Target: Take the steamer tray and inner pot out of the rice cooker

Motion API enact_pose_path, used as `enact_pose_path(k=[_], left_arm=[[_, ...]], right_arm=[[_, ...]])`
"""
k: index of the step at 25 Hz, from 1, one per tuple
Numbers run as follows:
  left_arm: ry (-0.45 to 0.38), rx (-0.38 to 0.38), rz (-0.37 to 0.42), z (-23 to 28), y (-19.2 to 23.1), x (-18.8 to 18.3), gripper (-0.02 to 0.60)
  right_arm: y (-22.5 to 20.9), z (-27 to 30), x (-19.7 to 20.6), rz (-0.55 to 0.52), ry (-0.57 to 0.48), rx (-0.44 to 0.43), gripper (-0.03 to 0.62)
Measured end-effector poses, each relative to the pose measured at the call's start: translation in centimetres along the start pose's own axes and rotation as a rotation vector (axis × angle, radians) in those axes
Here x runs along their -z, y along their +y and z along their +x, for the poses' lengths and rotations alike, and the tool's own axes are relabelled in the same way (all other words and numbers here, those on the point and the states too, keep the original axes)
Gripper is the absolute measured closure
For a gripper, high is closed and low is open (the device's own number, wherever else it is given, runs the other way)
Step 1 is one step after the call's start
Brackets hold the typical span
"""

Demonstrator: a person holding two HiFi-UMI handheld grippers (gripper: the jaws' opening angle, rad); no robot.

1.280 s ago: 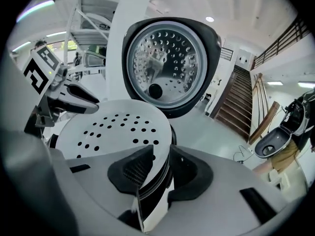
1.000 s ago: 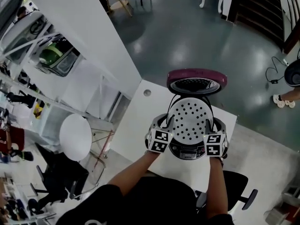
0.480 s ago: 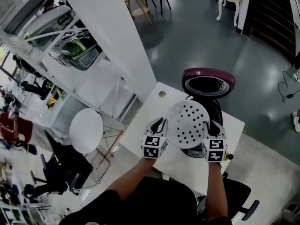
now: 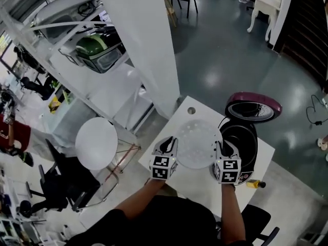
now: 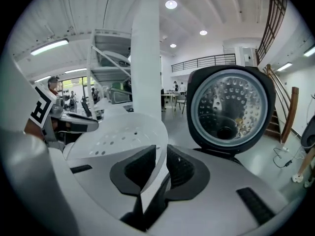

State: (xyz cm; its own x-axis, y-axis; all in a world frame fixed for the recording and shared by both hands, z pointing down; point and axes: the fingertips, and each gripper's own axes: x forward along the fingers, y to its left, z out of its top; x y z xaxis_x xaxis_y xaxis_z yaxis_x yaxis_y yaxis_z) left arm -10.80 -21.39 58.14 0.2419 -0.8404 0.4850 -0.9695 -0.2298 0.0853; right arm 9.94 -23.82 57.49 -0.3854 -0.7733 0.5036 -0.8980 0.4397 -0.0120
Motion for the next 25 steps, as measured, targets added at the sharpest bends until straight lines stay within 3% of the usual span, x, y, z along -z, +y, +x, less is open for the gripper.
enact_pose_path(k=[6,11,16,25], left_arm=[[0.029,0.042,-0.020,0.9,8.2,1.1,0.532],[0.088,0.083,-0.005,3.3,13.0,3.4,0.532],[0.127,0.121,0.047,7.0,14.9,5.9,0.532],[0.230,0.250,0.090,14.1,14.8,12.4,0.534]], right_arm=[[6.4,5.0,-0.7,0.039,0.052,0.010,0.536],[9.5,9.3,1.1,0.068,0.087,0.033,0.536],[10.1,12.7,4.3,0.099,0.142,0.085,0.536],[9.0,16.9,13.8,0.269,0.217,0.210,0.540]])
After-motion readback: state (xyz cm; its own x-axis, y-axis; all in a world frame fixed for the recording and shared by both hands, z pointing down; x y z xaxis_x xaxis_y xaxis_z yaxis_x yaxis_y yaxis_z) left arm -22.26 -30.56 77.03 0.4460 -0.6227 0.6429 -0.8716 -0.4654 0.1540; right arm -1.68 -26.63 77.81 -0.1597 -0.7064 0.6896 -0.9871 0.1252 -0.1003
